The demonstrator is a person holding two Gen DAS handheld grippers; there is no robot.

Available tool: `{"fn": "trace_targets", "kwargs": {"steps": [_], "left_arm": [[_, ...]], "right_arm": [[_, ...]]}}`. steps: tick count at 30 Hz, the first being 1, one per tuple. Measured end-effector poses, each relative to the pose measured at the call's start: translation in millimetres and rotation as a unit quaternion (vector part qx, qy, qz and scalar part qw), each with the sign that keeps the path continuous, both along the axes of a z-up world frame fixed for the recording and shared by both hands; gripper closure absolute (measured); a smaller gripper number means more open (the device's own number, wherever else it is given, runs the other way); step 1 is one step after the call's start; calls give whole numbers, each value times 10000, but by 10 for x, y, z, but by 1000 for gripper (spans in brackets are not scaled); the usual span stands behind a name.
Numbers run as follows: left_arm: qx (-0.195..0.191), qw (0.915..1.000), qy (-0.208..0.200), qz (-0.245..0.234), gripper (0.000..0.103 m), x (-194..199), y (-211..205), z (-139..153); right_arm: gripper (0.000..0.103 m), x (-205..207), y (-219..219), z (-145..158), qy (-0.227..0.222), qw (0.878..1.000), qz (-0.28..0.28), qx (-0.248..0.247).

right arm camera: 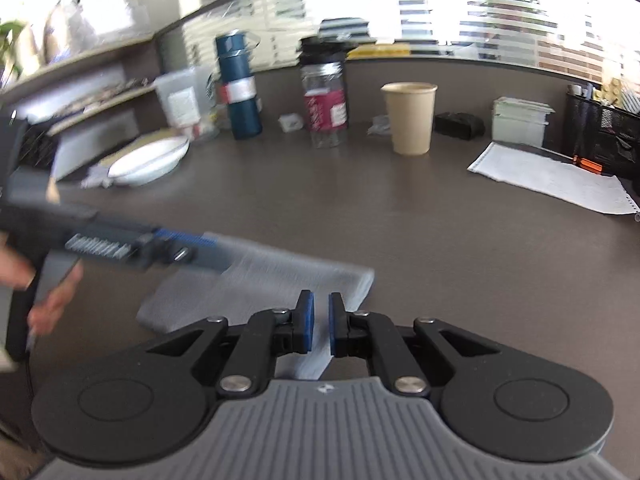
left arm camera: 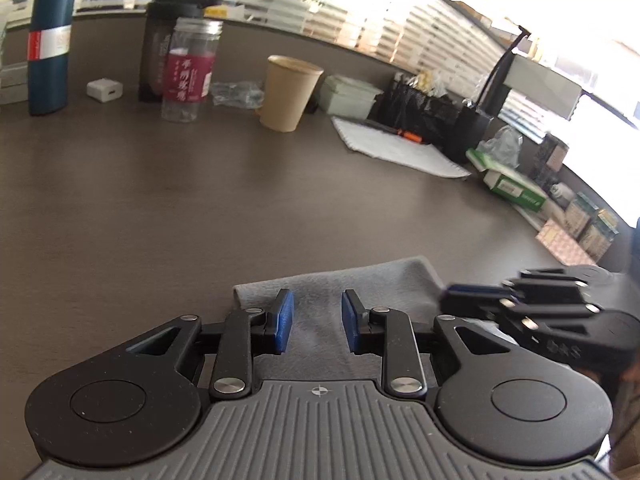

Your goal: Fold towel

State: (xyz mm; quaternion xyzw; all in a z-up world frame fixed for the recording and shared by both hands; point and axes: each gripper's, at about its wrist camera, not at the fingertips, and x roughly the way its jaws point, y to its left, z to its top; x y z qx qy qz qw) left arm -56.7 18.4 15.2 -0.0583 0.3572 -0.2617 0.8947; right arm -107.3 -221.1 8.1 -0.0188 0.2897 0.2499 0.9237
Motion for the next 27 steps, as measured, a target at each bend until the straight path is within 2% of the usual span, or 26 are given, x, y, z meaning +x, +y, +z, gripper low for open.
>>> {"fn": "trace_targets", "kwargs": {"steps": [8,13,18,27], "left_arm": [[-66,9999,2,108,70,48,55,10],[-116,9997,-190,86,67,-7,45,142],[-95,9996,-257,43,63,-42,-61,149],[-25,9999,-138,-41,63,-23,-188,6]], "right_arm": [[95,-325,19,-56,-120,9996,92,-243],[95,-311,-20,21,-166,9998,61,-64],[95,-212,54,96,-315,9995,-23,-81],[95,175,193,-4,-7,9999,-134,40]]}}
